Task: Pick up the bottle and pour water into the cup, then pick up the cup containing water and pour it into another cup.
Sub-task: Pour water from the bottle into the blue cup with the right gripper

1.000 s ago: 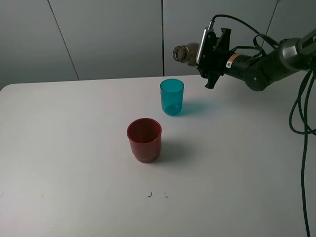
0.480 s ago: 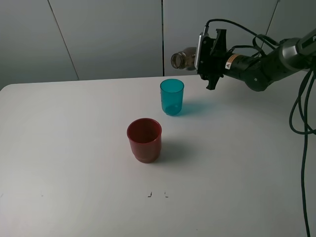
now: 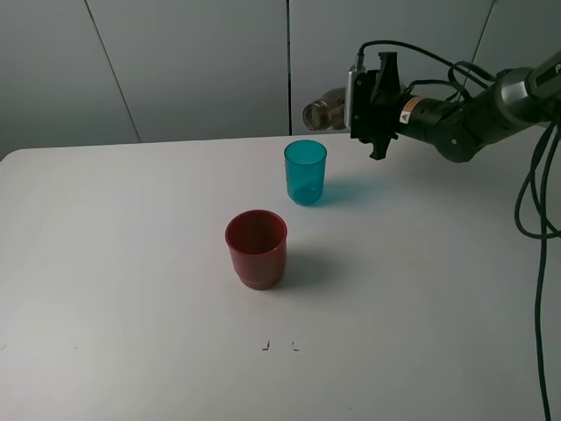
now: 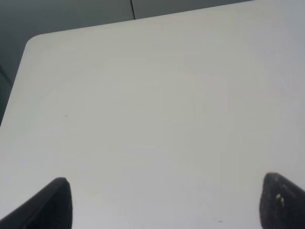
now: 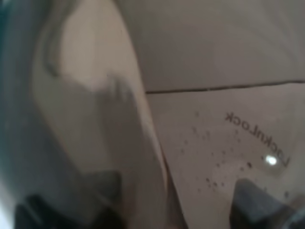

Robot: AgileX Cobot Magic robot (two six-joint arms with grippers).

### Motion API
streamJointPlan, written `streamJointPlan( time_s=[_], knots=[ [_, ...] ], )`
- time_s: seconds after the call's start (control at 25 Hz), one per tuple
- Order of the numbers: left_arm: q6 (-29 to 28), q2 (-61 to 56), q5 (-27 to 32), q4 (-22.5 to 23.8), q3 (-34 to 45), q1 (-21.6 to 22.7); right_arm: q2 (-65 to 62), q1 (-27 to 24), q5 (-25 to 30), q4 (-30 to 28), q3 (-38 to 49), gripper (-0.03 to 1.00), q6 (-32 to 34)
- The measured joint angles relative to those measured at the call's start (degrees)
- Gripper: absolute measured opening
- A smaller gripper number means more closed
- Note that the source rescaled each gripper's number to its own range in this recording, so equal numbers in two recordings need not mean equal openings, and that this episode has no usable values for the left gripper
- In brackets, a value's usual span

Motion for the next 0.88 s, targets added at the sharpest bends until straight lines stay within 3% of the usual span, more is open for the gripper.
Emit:
streamJointPlan(
  time_s=[0.88],
  knots=[
    [0.0,0.0,0.0,0.0,0.0,0.0,0.3,0.0,-0.3,0.8,-1.7,0.00,-5.5]
  ],
)
